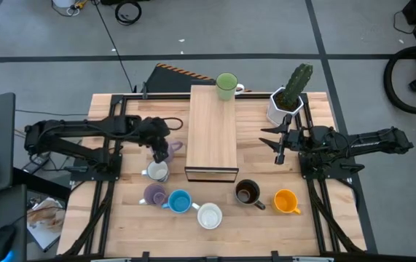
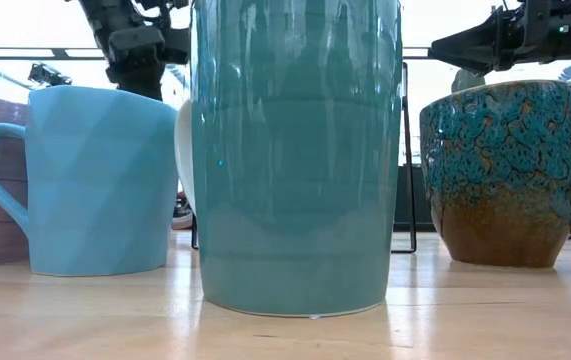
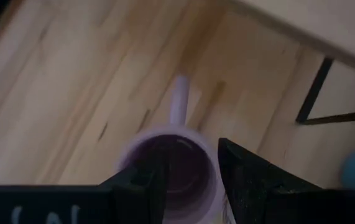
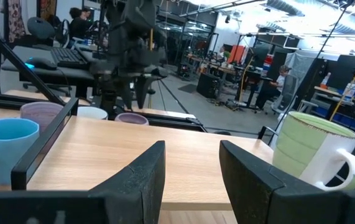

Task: Place coffee mugs
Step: Put the top purple mug on the shelf

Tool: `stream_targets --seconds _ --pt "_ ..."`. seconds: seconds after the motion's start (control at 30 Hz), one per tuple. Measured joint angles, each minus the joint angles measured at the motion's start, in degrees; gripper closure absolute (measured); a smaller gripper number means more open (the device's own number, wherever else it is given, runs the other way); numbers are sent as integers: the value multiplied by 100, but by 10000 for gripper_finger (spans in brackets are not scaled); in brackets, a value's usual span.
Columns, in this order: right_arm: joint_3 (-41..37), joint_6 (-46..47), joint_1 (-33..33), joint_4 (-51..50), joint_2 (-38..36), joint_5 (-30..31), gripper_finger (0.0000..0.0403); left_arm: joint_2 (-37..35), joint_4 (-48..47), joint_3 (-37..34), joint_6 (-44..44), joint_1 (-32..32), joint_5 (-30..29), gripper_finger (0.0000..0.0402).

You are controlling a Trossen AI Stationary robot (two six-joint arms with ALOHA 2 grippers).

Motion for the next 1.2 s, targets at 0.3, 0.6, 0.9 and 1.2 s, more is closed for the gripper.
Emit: stream_targets --seconds 0.3,0.6,0.9,1.2 --pt "0 -2 0 15 2 -85 245 687 -223 1 54 -102 559 260" --pt "0 -2 0 21 2 -87 245 1161 -239 -1 193 -84 603 260" --pt "0 -6 0 22 3 -87 245 1538 -234 -4 451 -81 595 261" --pt "0 -9 0 22 4 -87 245 1581 -294 -6 714 -80 631 360"
